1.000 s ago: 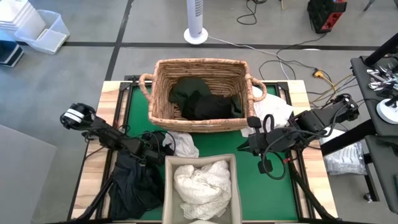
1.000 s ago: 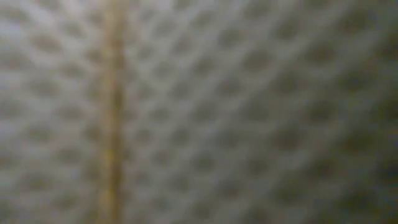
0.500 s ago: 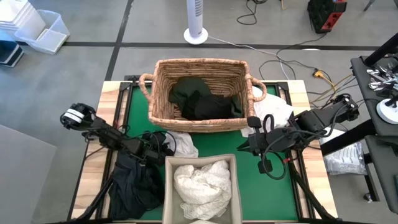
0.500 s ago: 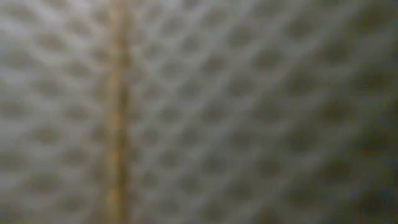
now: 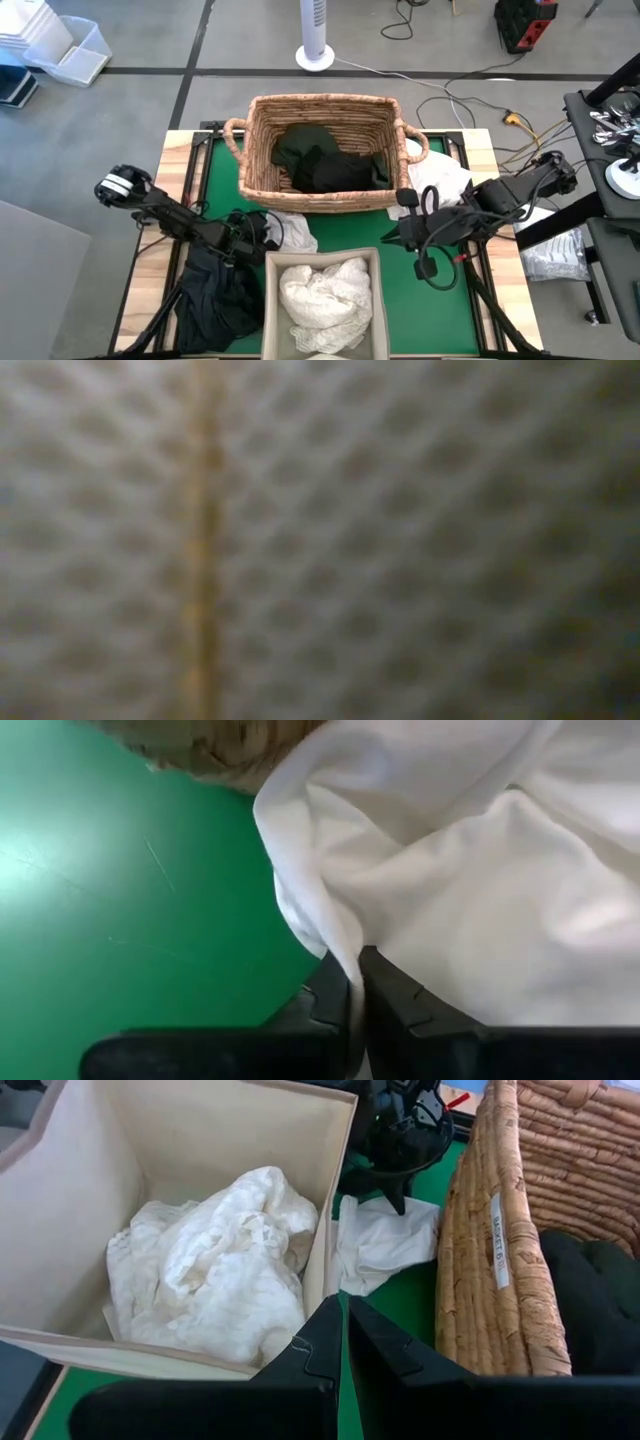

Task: Sort clothes
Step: Put the white underwear into the white laundry organizer

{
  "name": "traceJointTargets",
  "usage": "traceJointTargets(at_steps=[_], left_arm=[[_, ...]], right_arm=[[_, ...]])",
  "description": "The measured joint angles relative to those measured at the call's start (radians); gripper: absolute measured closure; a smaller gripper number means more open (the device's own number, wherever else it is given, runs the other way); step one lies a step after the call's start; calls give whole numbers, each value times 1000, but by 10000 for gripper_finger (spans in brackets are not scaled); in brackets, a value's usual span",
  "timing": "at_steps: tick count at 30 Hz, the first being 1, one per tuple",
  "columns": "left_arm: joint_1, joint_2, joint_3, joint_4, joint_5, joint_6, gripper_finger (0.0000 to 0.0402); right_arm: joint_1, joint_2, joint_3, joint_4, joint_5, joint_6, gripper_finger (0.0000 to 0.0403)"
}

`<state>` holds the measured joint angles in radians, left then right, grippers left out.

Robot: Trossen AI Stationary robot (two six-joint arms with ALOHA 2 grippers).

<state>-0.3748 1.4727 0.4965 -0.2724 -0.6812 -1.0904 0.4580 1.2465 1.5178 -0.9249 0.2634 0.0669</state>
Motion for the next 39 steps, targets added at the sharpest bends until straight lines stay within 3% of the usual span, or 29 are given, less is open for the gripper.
traceJointTargets(at_steps=[24,33,39], left_arm=[[-4,-276,3,-42,-70,164,401],[-11,-325,111,-132,-112,284,402],[-15,-313,246,-293,-126,337,401]], right_arm=[[0,0,-49,18,0,0,390],[0,0,-50,18,0,-12,390],[0,0,-50,18,0,-17,390]])
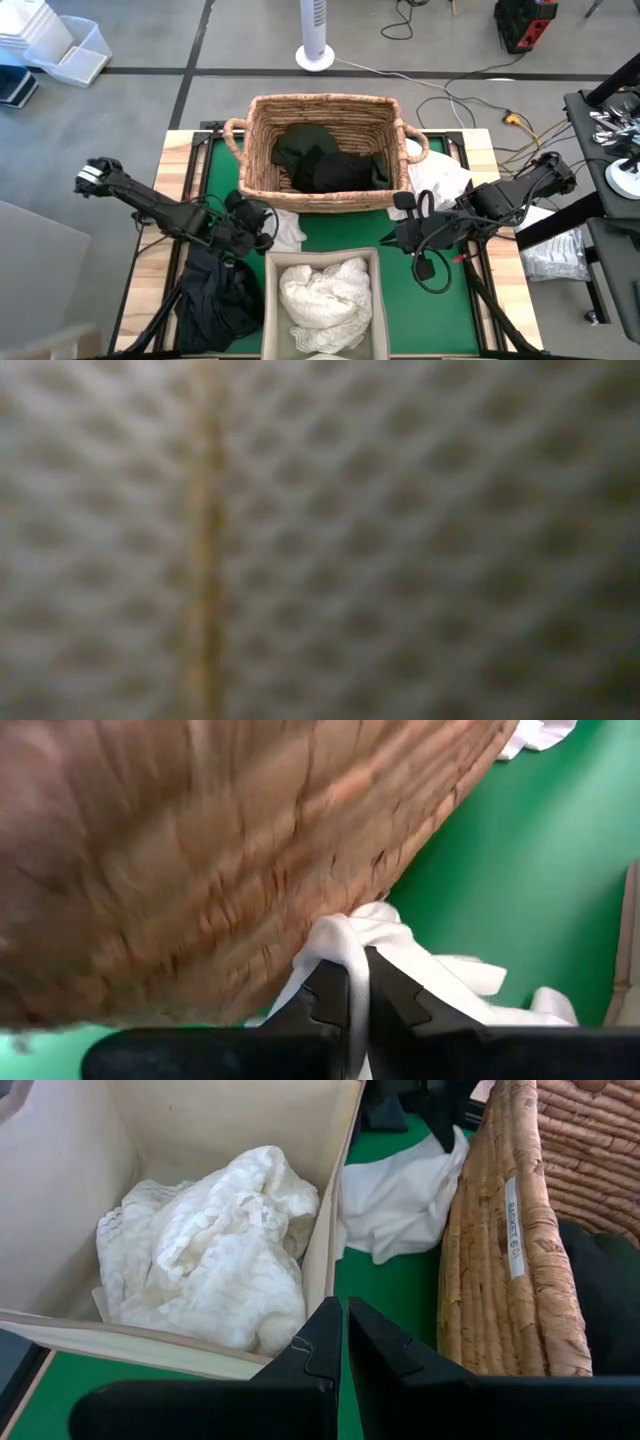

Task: Sort clothes
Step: Put the white underwear into the white laundry organizer

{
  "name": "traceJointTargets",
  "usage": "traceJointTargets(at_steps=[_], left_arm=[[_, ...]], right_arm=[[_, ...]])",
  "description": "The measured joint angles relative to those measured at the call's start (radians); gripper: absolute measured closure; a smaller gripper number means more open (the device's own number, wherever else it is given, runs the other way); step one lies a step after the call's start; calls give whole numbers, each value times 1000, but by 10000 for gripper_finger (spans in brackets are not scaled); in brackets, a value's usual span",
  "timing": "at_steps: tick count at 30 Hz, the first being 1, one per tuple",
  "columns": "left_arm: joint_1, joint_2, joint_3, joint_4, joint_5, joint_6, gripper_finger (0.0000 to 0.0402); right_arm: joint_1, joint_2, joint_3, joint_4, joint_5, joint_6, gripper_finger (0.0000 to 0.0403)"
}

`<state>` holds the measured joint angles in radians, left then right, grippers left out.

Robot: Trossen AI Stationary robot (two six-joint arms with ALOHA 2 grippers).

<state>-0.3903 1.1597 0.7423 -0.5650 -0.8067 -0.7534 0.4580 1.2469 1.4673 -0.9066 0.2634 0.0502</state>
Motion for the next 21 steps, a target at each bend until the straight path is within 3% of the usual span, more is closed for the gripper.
traceJointTargets(at_steps=[12,21], left_arm=[[-36,32,266,-310,-80,41,401],[-72,30,407,-377,-101,130,401]], right_arm=[[0,0,-15,0,0,-12,390],[0,0,-24,0,0,-15,390]])
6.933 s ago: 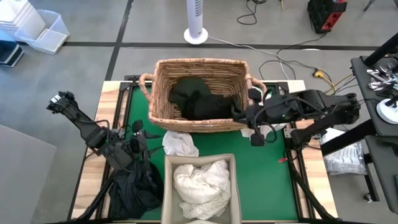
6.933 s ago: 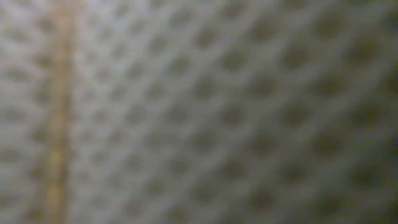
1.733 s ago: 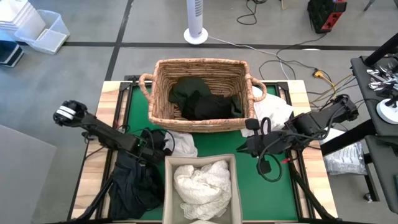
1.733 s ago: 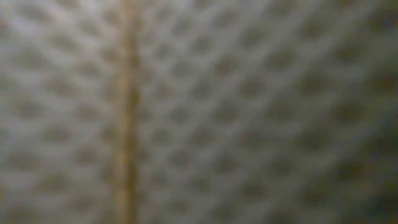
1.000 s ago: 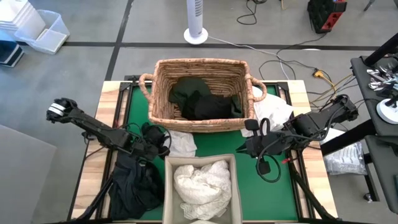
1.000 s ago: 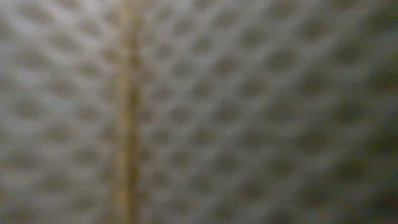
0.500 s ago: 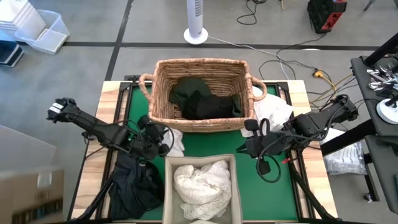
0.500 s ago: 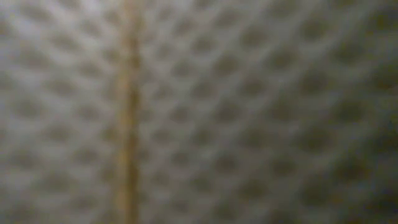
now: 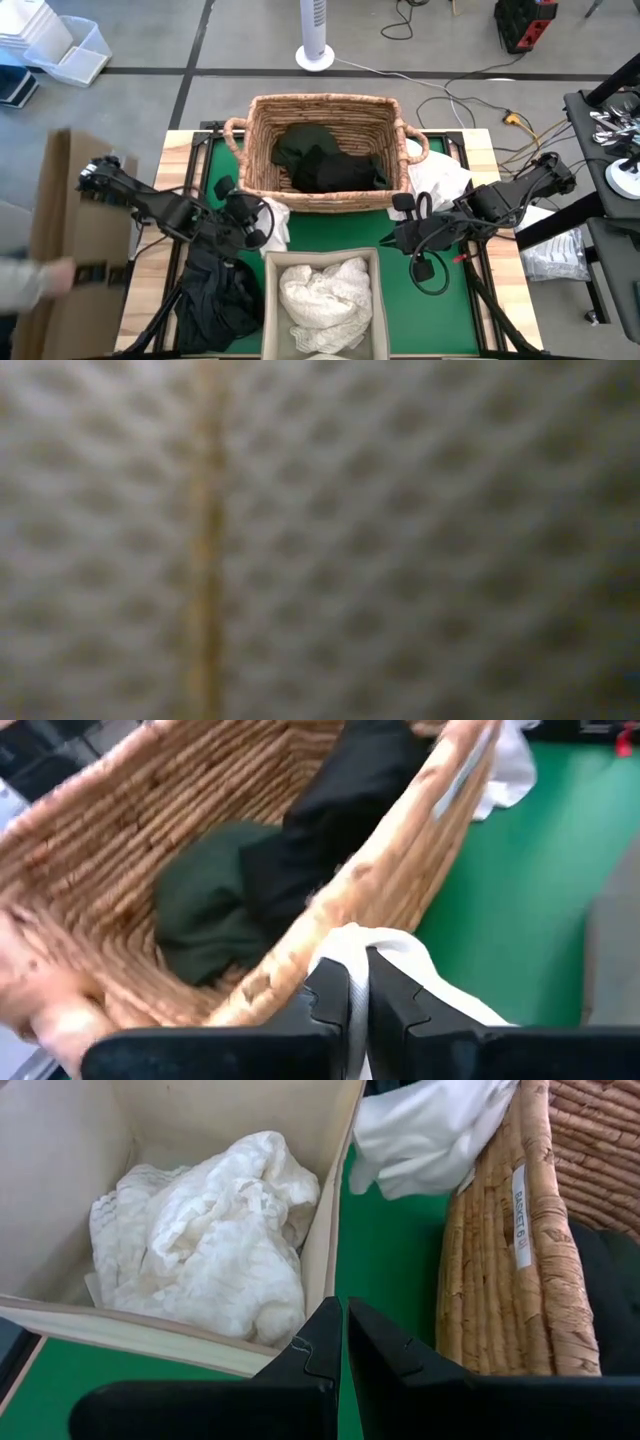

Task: Sort clothes
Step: Put the white underwear into the white laundry organizer

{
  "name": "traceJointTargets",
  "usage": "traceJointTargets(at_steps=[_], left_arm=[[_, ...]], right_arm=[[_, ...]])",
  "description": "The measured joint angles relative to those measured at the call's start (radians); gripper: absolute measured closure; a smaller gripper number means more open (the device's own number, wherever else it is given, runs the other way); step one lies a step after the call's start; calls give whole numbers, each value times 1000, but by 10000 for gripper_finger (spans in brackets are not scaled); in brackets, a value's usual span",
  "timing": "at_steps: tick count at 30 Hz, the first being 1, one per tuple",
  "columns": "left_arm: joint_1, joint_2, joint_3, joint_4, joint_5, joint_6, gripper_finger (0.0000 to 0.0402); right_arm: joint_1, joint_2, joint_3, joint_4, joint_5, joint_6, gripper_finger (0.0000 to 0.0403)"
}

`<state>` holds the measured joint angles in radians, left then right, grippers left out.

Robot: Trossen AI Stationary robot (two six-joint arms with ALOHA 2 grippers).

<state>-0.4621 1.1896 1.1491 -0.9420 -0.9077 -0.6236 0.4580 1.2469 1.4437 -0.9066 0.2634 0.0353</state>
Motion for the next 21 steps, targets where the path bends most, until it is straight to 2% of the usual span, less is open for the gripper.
traceJointTargets(at_steps=[21], left_arm=[[-28,0,344,-55,8,303,401]], right_arm=[[0,0,0,0,0,-23,390]])
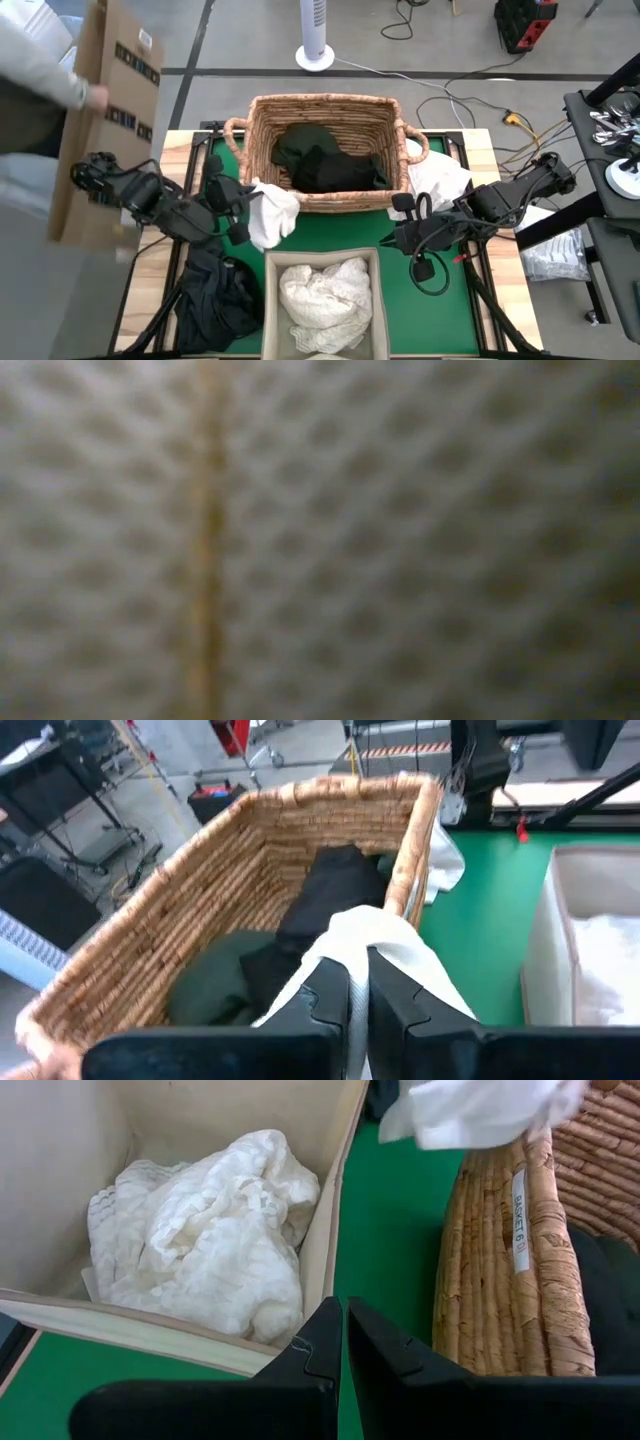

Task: Sort clothes
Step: Put the white underwear into the white laundry organizer

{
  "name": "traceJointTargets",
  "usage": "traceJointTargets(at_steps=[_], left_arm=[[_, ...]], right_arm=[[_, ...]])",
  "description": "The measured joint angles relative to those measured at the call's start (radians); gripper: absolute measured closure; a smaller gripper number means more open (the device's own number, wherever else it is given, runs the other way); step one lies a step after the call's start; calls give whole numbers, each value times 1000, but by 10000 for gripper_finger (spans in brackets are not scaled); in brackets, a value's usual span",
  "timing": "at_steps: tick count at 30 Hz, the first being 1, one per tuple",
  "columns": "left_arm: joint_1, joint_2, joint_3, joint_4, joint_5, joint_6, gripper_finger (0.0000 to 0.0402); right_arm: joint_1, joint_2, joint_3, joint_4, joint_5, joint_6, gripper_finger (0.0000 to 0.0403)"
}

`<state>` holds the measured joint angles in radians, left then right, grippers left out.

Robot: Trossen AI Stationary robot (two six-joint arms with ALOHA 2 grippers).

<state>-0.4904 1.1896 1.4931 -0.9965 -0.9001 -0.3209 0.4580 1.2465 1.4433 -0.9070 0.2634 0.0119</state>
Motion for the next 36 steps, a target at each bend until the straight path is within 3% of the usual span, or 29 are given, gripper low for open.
traceJointTargets(at_steps=[19,36], left_arm=[[-1,23,246,28,24,152,401],[-32,306,681,42,92,372,401]], right_arm=[[0,-1,0,-39,0,5,390],[0,-65,-1,-225,90,178,390]])
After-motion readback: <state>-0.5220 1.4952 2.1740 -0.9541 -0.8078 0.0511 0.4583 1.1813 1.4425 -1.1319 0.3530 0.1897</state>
